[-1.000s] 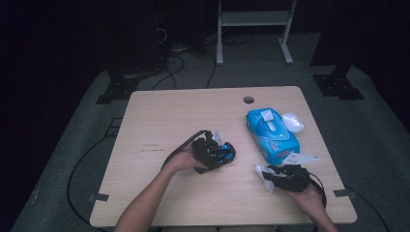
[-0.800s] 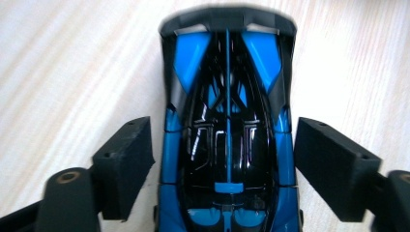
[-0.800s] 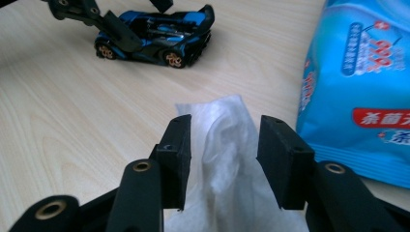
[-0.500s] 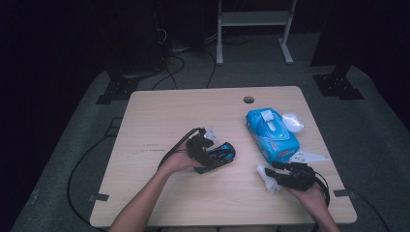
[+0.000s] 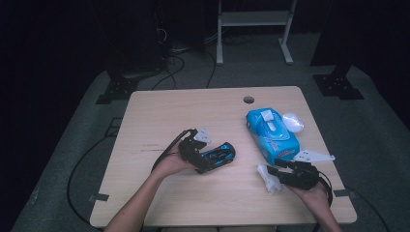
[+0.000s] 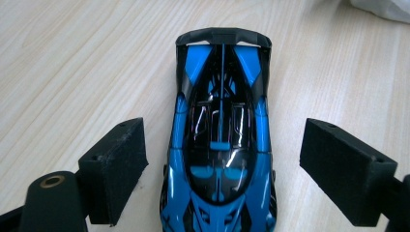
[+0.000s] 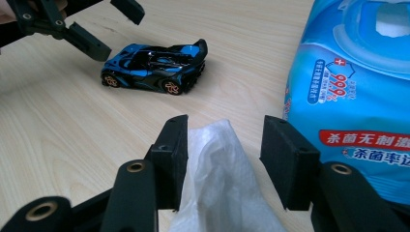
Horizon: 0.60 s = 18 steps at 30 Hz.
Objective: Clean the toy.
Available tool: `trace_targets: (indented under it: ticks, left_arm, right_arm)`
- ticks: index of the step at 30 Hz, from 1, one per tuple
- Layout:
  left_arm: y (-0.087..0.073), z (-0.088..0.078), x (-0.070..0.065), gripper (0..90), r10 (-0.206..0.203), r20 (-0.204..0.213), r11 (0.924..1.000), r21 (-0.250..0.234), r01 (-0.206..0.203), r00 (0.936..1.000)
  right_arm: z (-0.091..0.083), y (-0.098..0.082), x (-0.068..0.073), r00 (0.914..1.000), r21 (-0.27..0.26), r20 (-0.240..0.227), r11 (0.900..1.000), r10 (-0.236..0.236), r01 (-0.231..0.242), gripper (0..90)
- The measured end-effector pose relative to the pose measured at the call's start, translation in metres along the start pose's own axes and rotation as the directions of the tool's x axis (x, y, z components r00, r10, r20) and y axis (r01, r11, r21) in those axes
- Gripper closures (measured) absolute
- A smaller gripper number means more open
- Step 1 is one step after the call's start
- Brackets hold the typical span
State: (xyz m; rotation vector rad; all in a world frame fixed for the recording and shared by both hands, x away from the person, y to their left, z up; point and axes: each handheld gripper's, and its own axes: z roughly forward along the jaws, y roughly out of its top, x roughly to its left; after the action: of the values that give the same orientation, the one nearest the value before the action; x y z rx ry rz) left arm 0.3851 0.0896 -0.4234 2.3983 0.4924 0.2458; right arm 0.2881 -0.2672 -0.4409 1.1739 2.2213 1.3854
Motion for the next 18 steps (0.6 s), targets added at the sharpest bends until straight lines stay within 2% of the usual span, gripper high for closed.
trace_targets:
  ticks: [18]
  left_arm:
    - [-0.030,-0.020,-0.006,14.5,-0.030,-0.014,0.9986,-0.044,0.029,0.9995]
  right_arm:
    - [-0.003,0.001,-0.001,0.9998,-0.021,0.012,1.000,0.015,-0.015,48.5]
